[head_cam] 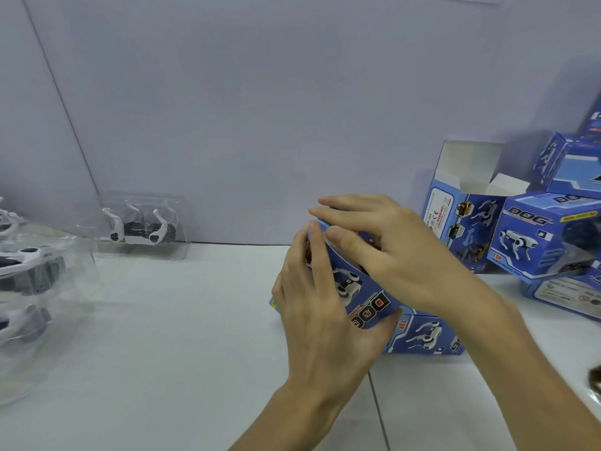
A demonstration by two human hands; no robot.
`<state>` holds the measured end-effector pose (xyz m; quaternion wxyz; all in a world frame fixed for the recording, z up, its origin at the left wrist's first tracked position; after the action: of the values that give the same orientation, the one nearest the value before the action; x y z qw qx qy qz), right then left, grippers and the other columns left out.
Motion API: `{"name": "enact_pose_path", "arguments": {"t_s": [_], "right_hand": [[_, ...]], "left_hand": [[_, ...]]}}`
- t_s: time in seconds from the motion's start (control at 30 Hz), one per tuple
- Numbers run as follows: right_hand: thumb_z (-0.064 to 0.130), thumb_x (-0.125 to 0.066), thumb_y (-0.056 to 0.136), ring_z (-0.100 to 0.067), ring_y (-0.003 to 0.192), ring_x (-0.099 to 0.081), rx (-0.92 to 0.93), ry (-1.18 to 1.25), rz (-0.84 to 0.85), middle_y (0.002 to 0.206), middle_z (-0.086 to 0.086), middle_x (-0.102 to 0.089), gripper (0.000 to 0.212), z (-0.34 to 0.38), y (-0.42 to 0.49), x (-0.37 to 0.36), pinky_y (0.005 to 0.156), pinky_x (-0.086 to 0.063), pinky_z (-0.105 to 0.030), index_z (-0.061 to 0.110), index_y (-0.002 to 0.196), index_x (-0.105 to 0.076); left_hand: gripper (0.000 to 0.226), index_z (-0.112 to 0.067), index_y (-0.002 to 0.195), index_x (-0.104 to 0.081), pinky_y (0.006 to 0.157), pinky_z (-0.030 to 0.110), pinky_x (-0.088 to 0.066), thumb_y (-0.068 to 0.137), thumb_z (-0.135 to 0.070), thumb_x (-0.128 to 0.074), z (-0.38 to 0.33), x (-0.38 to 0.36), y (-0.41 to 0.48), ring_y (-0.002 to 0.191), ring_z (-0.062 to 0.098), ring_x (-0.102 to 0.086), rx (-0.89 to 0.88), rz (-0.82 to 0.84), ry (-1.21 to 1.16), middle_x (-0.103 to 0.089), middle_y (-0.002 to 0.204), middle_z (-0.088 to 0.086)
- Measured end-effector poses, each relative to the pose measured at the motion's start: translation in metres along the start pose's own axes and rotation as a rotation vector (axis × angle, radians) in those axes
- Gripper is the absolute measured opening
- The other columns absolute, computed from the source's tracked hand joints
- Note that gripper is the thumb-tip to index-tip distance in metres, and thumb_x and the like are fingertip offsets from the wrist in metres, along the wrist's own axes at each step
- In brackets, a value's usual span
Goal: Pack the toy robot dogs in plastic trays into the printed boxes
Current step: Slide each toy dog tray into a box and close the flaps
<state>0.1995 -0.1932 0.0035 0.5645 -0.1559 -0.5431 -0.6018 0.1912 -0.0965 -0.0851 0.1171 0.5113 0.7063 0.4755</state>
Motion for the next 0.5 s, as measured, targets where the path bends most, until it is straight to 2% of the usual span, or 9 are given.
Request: {"name": "enact_pose_path", "arguments": {"t_s": [0.07, 0.1, 0.17, 0.2, 0.27, 0.3, 0.4, 0.43, 0.5], "right_hand": [[0.061, -0.023, 0.096, 0.010, 0.143, -0.016, -0.015, -0.002, 0.094, 0.152, 0.036, -0.030, 0.055, -0.003, -0.001, -0.005, 0.120, -0.021, -0.035, 0.048, 0.147, -0.040], [0.064, -0.016, 0.095, 0.016, 0.142, -0.008, -0.028, 0.017, 0.140, 0.152, 0.042, -0.020, 0.058, -0.005, 0.001, -0.007, 0.120, -0.013, -0.030, 0.049, 0.149, -0.032], [0.068, -0.006, 0.097, 0.024, 0.136, 0.003, -0.057, -0.031, 0.237, 0.141, 0.053, -0.001, 0.056, -0.011, 0.011, -0.018, 0.111, -0.003, -0.019, 0.054, 0.150, -0.015], [0.065, -0.005, 0.099, 0.022, 0.135, 0.005, -0.074, -0.103, 0.296, 0.137, 0.053, 0.004, 0.052, -0.014, 0.017, -0.024, 0.109, -0.003, -0.019, 0.055, 0.149, -0.008], [0.049, -0.020, 0.107, 0.014, 0.141, 0.000, -0.116, -0.090, 0.339, 0.148, 0.044, -0.004, 0.045, -0.019, 0.020, -0.024, 0.118, -0.008, -0.025, 0.051, 0.152, -0.010], [0.041, -0.029, 0.108, 0.010, 0.144, -0.008, -0.142, 0.041, 0.303, 0.155, 0.036, -0.012, 0.046, -0.018, 0.019, -0.019, 0.121, -0.015, -0.026, 0.048, 0.152, -0.019], [0.011, -0.054, 0.097, 0.003, 0.132, -0.047, -0.173, 0.600, 0.078, 0.144, 0.014, -0.050, 0.040, -0.017, 0.003, 0.007, 0.099, -0.049, -0.024, 0.031, 0.132, -0.052], [0.002, -0.059, 0.095, 0.001, 0.127, -0.053, -0.153, 0.660, 0.041, 0.136, 0.010, -0.056, 0.033, -0.017, -0.002, 0.012, 0.093, -0.055, -0.027, 0.023, 0.121, -0.055], [0.001, -0.067, 0.091, -0.004, 0.117, -0.062, -0.116, 0.627, 0.000, 0.124, 0.006, -0.063, 0.016, -0.019, -0.003, 0.016, 0.084, -0.060, -0.032, 0.012, 0.101, -0.061]], "left_hand": [[0.126, -0.011, 0.157, -0.010, 0.116, 0.036, -0.027, 0.064, -0.063, -0.079, 0.000, -0.002, 0.001, 0.150, 0.016, -0.019, -0.003, 0.025, 0.022, -0.027, 0.161, 0.012], [0.128, -0.011, 0.157, -0.009, 0.117, 0.037, -0.026, 0.064, -0.065, -0.077, 0.001, -0.003, 0.001, 0.151, 0.015, -0.015, -0.009, 0.035, 0.028, -0.024, 0.163, 0.011], [0.130, -0.016, 0.159, -0.001, 0.118, 0.036, -0.026, 0.065, -0.068, -0.074, 0.001, -0.005, 0.002, 0.152, 0.012, -0.007, -0.035, 0.066, 0.028, -0.016, 0.165, 0.009], [0.129, -0.021, 0.159, 0.002, 0.118, 0.037, -0.026, 0.066, -0.067, -0.074, 0.001, -0.005, 0.003, 0.152, 0.010, -0.005, -0.051, 0.081, 0.015, -0.014, 0.165, 0.010], [0.119, -0.028, 0.157, -0.005, 0.116, 0.041, -0.033, 0.068, -0.060, -0.076, 0.002, -0.003, 0.005, 0.152, 0.010, -0.012, -0.075, 0.099, -0.048, -0.018, 0.165, 0.013], [0.110, -0.028, 0.154, -0.014, 0.113, 0.042, -0.036, 0.068, -0.057, -0.077, 0.002, -0.002, 0.006, 0.150, 0.013, -0.022, -0.082, 0.096, -0.088, -0.021, 0.163, 0.013], [0.085, -0.028, 0.138, -0.032, 0.104, 0.044, -0.043, 0.069, -0.056, -0.073, 0.002, 0.002, 0.007, 0.135, 0.023, -0.047, -0.094, 0.058, -0.137, -0.027, 0.160, 0.013], [0.082, -0.028, 0.136, -0.034, 0.103, 0.045, -0.044, 0.069, -0.057, -0.072, 0.002, 0.003, 0.008, 0.134, 0.024, -0.049, -0.097, 0.049, -0.134, -0.029, 0.159, 0.013], [0.082, -0.028, 0.135, -0.035, 0.101, 0.046, -0.044, 0.069, -0.057, -0.073, 0.001, 0.003, 0.008, 0.135, 0.023, -0.048, -0.105, 0.039, -0.131, -0.031, 0.158, 0.013]]}}
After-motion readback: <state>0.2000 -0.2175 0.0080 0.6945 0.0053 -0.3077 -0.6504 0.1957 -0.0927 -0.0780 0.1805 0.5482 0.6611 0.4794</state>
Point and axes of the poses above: each hand's wrist, its own y-axis towards the middle knuckle, its own x-axis out of the back of the hand, z = x × y, the point moved 5 cm from there along y, towards the middle knuckle
